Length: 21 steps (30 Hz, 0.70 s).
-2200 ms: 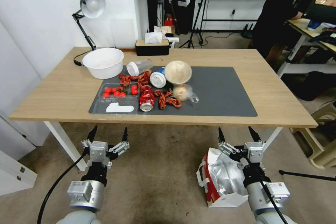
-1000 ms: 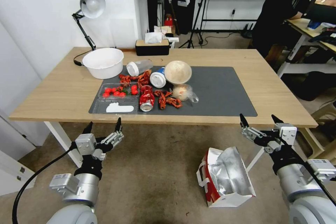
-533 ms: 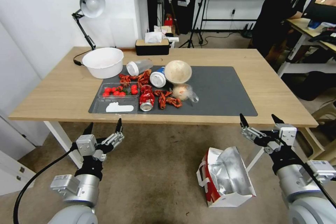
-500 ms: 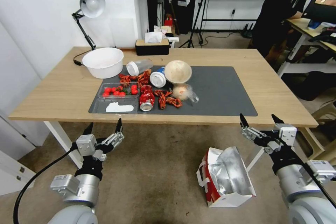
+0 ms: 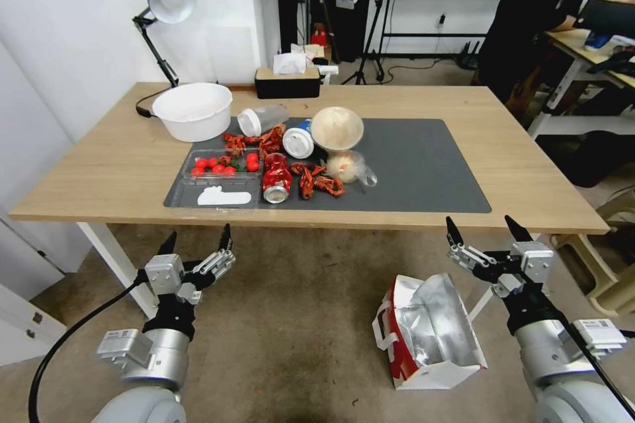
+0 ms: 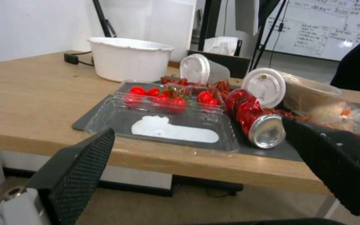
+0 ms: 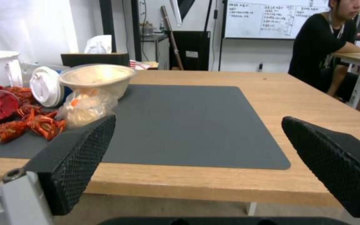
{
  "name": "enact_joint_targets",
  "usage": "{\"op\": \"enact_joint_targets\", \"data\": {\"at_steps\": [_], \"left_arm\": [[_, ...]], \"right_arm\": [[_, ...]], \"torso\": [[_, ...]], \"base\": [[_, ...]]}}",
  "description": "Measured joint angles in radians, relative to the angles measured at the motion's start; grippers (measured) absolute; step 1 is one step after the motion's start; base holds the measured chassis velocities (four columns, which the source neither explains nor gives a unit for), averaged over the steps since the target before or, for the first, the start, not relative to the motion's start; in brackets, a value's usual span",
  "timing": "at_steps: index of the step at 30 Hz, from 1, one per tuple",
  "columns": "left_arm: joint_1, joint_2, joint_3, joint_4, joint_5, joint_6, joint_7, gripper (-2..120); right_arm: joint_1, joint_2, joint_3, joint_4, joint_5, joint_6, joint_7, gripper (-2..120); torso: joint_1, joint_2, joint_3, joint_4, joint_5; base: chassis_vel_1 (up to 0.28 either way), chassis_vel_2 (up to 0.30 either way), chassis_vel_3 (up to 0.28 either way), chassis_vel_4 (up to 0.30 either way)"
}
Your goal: Pick up the food delivery bag from the floor and place it on the table.
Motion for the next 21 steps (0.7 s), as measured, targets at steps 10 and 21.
{"op": "enact_joint_targets", "data": {"at_steps": [10,21], "left_arm": [[-0.001,0.0,0.001,0.0,0.0,0.001,0.0,100],[-0.003,0.0,0.002,0.003,-0.001,0.002,0.001,100]], "right_arm": [[0.0,0.0,-0.001,-0.004,0.001,0.007,0.002,100],[0.004,-0.001,-0.003,-0.005,0.003,0.008,0.004,100]], "torso": [[-0.018,-0.043,-0.025,0.0,0.0],[-0.045,-0.105,-0.06,0.0,0.0]], "base": [[0.0,0.0,0.0,0.0],[0.0,0.0,0.0,0.0]]}}
